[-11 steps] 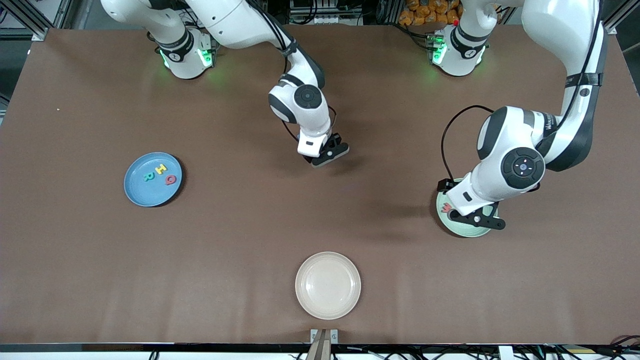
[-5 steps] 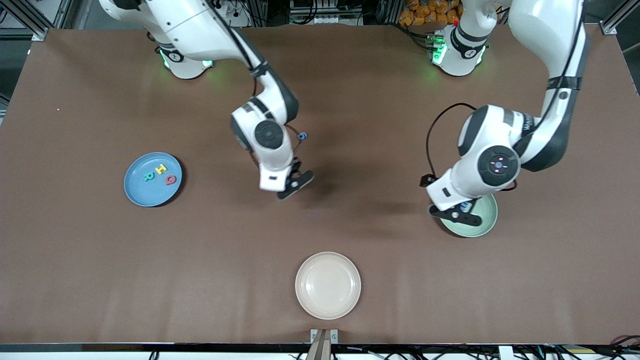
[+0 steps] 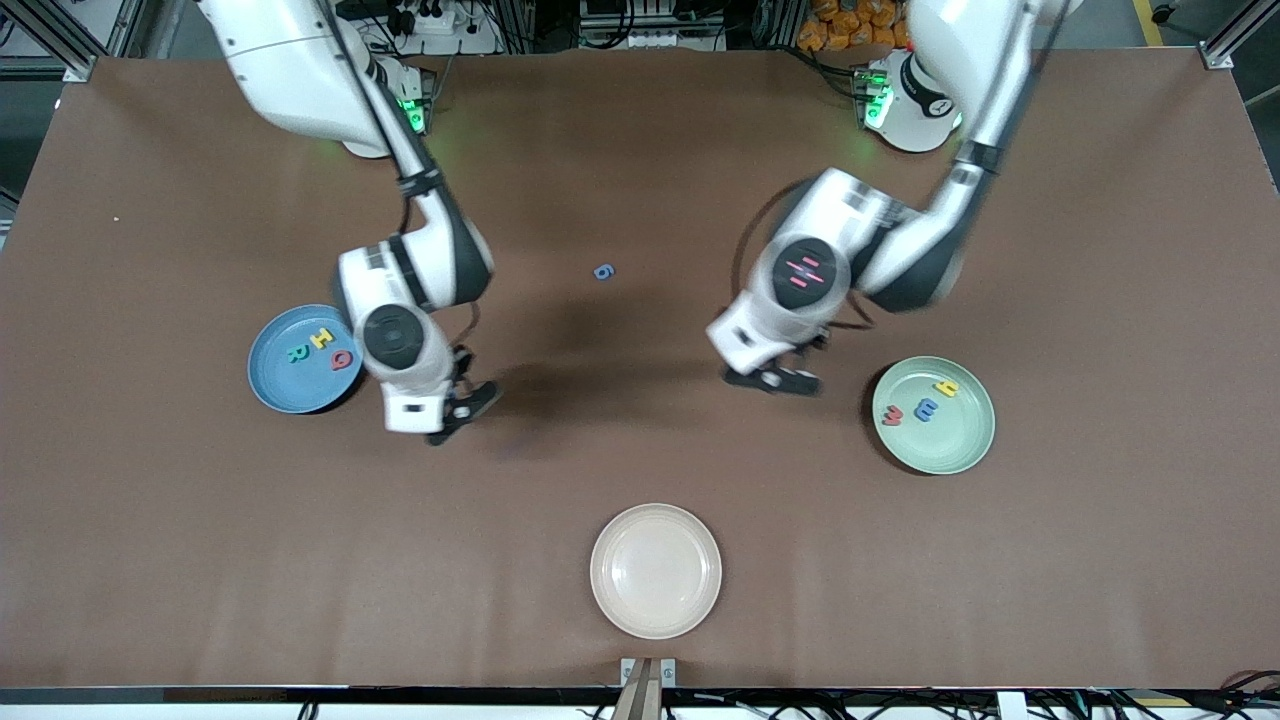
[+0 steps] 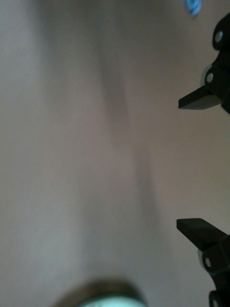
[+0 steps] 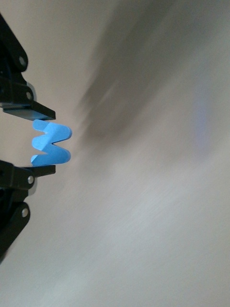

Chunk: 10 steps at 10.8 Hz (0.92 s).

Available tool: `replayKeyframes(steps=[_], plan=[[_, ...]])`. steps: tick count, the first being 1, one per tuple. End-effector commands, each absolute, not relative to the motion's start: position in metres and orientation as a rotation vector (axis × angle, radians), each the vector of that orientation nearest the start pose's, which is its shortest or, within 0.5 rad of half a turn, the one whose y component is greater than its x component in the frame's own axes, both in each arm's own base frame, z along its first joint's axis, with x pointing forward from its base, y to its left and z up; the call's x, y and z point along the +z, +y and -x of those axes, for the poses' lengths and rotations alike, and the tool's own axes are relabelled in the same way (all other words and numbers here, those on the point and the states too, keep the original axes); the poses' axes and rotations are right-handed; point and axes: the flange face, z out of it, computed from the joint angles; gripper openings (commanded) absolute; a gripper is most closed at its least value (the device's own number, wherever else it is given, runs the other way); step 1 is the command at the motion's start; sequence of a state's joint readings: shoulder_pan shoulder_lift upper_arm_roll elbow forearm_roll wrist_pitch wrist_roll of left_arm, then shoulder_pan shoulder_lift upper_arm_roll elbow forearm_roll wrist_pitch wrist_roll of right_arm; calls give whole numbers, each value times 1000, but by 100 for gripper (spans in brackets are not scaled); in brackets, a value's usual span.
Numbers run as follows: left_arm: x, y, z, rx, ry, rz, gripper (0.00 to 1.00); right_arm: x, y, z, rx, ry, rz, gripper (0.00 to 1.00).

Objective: Sort uppercase to blue plate, lowercase to green plate
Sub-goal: 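Carry the blue M to the blue plate while the left gripper reaches letters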

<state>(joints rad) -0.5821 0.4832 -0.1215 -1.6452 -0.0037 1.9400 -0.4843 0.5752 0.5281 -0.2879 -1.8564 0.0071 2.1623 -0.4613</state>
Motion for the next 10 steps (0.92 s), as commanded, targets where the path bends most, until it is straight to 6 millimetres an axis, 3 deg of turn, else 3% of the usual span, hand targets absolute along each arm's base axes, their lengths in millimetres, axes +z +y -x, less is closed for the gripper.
replayKeyframes(steps=[1,3,4,6,8,10], plan=[[325,-489,-466,295,421,3096,100,228,120,-563,467,-1188,2971,37],[322,-525,-443,178,588,3107,100,224,59,-544,571,-1163,2924,36],[310,-544,-426,168,679,3109,100,222,28,-535,617,-1161,2887,36],[277,-565,-416,122,945,3111,100,226,-14,-523,742,-1072,2854,36],[253,-568,-413,117,1330,2985,100,216,-47,-510,796,-1046,2824,39],[242,-576,-398,128,1491,2905,100,202,-51,-498,805,-1034,2828,39]])
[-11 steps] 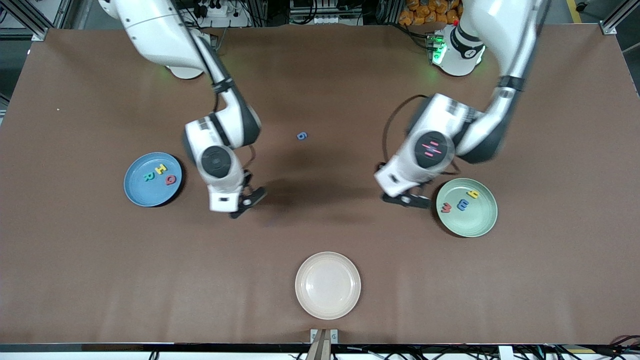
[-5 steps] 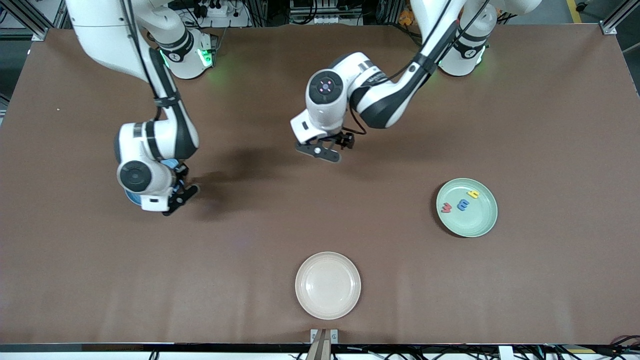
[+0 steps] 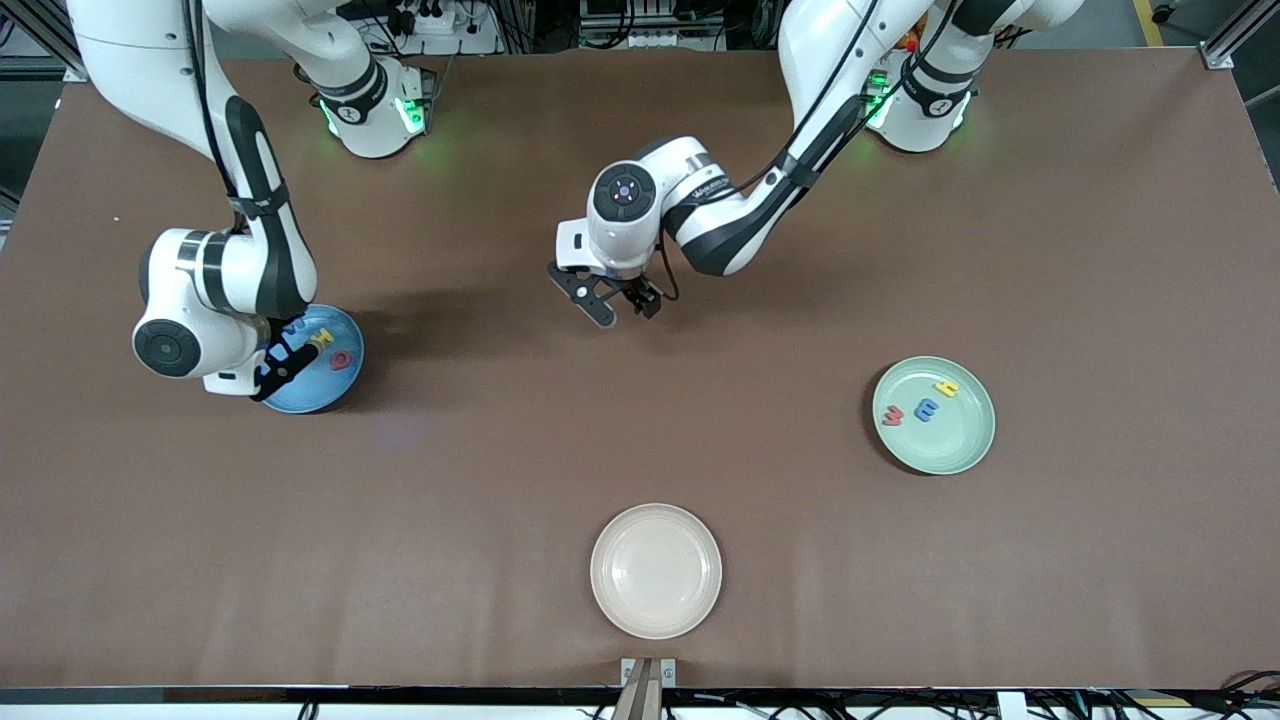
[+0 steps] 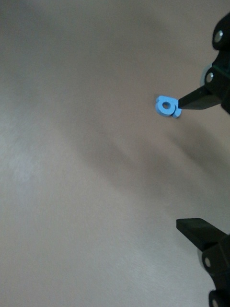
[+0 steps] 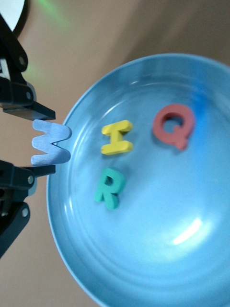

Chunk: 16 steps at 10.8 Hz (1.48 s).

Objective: Sort uppercase to blue plate, lowercase to green plate
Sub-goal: 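Carry the blue M to the blue plate while the left gripper reaches letters, then release the blue M while the left gripper lowers to the blue g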

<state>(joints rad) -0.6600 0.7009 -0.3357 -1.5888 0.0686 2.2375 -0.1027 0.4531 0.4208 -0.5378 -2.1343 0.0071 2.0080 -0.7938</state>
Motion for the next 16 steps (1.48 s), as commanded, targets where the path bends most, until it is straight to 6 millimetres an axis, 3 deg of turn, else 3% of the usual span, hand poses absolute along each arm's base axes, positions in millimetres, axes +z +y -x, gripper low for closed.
replayKeyframes(steps=[1,2,3,4,6,8,11,13,16], plan=[[239,-582,-387,138,1515,2888,100,197,-52,-498,802,-1032,2839,42],[232,-590,-373,143,1545,2856,100,192,-52,-497,812,-1024,2842,53],[230,-590,-372,116,1543,2828,100,190,-52,-497,817,-1002,2856,69],[230,-598,-360,90,1539,2804,100,190,-52,-497,817,-970,2872,76],[221,-600,-353,57,1487,2775,100,197,-51,-503,795,-941,2898,80],[208,-604,-345,66,1510,2747,100,218,-45,-514,795,-835,2939,81],[196,-608,-340,51,1526,2758,97,282,-34,-548,715,-694,3007,82],[193,-611,-335,56,1525,2758,97,337,-37,-573,620,-527,3068,89],[186,-610,-333,52,1523,2740,94,440,-36,-598,484,-379,3109,98]])
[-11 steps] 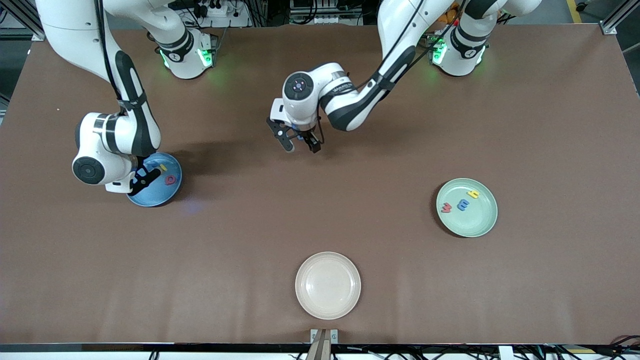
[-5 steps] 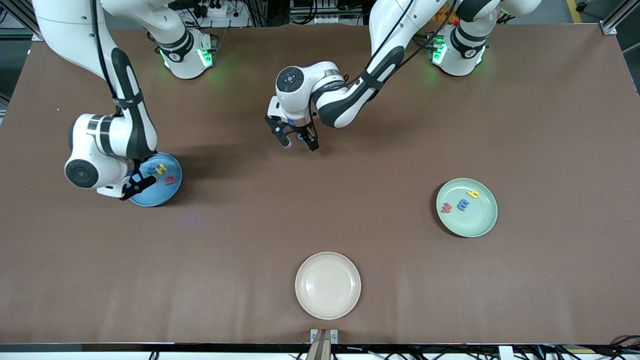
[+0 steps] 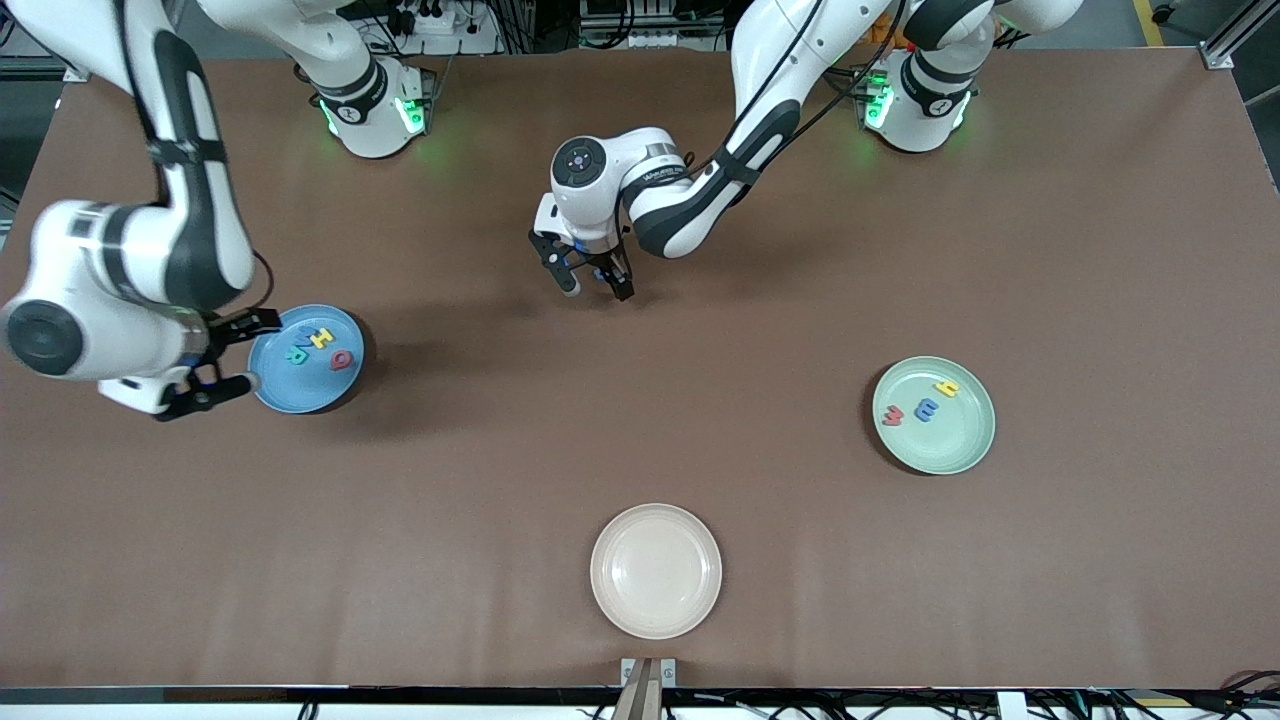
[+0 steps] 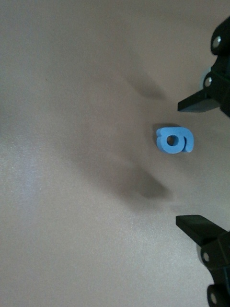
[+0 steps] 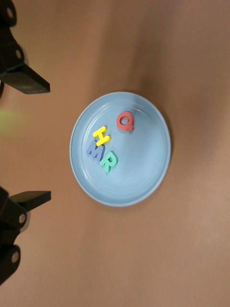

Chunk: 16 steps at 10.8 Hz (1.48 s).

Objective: Sort uppercase to blue plate, lowercase to green plate
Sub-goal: 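Release the blue M while the left gripper lowers to the blue g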

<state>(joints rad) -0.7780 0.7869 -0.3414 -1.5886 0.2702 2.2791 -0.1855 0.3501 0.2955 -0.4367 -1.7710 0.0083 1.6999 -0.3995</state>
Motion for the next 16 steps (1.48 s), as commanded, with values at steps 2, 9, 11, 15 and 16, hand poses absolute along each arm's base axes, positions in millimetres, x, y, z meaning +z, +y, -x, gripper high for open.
replayKeyframes(steps=[2,9,11,15,16], plan=[[183,-610,-331,53,1521,2734,94,510,-22,-599,326,-221,3136,100],[175,-612,-319,69,1532,2719,90,600,-22,-603,27,16,3175,100],[173,-617,-309,70,1526,2720,86,610,-27,-598,0,33,3168,100],[171,-617,-309,71,1523,2716,81,636,-39,-582,-59,59,3137,100],[170,-616,-308,72,1526,2712,77,638,-41,-577,-59,66,3135,100]])
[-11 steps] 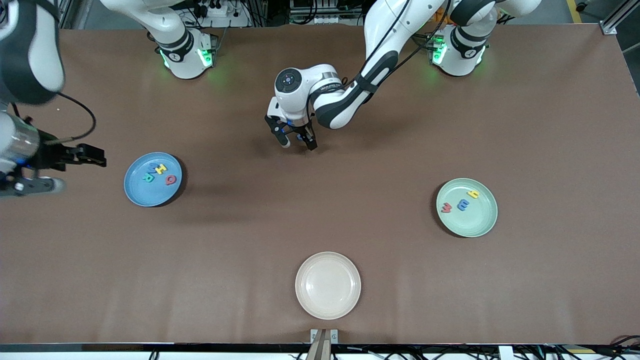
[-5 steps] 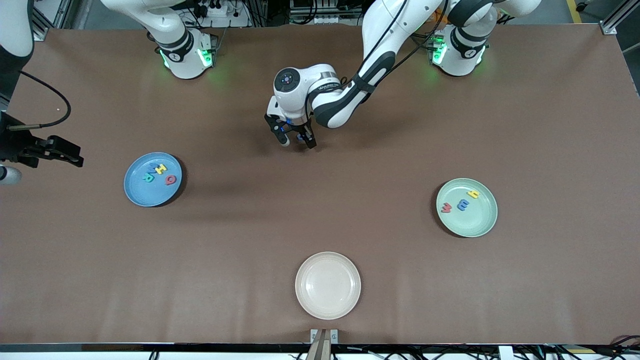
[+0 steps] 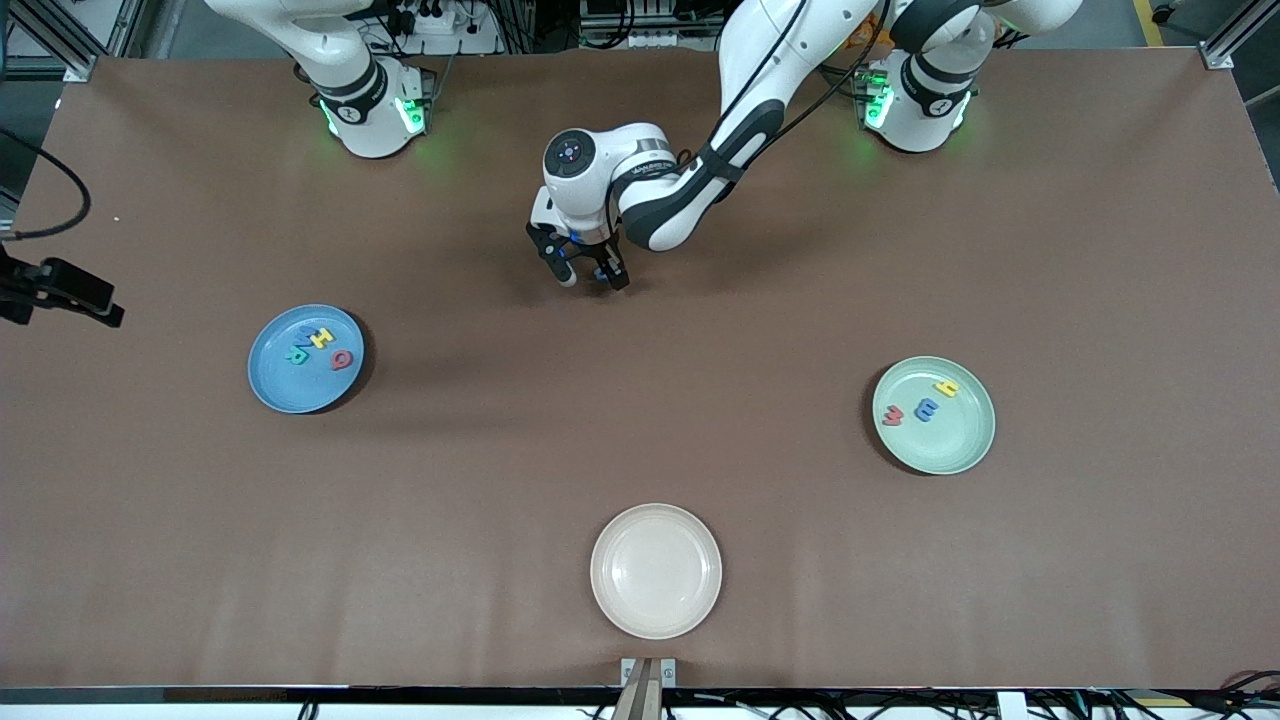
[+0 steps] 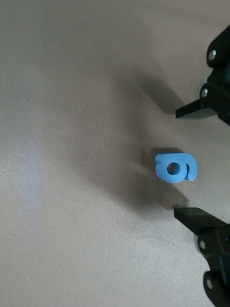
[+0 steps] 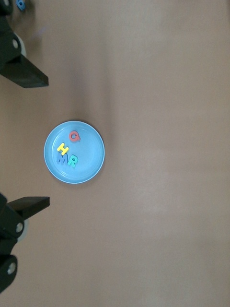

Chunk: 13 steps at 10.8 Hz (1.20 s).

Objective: Sort uppercase to blue plate, lowercase to green plate
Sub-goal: 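Grasp the blue g with the left gripper and lift it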

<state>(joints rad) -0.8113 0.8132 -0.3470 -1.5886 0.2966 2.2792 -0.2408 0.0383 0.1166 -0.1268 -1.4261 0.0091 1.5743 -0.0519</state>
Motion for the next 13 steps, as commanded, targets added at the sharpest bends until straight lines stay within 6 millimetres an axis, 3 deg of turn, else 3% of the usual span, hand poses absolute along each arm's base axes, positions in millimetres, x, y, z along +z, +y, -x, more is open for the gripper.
replayKeyframes(steps=[1,3,4,7,8,10,11,12,13], plan=[[170,-616,-309,66,1532,2705,71,635,-44,-570,-52,74,3133,100],[169,-614,-311,63,1533,2698,57,637,-42,-562,-59,67,3129,100],[169,-612,-314,62,1526,2701,46,638,-37,-559,-59,55,3130,100],[168,-604,-325,40,1526,2675,0,633,-39,-549,-82,65,3128,100],[176,-591,-347,41,1425,2733,0,632,-40,-546,-92,68,3128,100],[204,-546,-420,23,1190,2850,0,633,-39,-546,-95,65,3128,100],[227,-520,-455,15,1096,2906,0,632,-39,-546,-92,65,3128,100],[259,-484,-490,40,959,2963,0,632,-39,-546,-90,65,3128,100],[294,-433,-529,67,812,2991,0,631,-40,-546,-88,68,3128,100]])
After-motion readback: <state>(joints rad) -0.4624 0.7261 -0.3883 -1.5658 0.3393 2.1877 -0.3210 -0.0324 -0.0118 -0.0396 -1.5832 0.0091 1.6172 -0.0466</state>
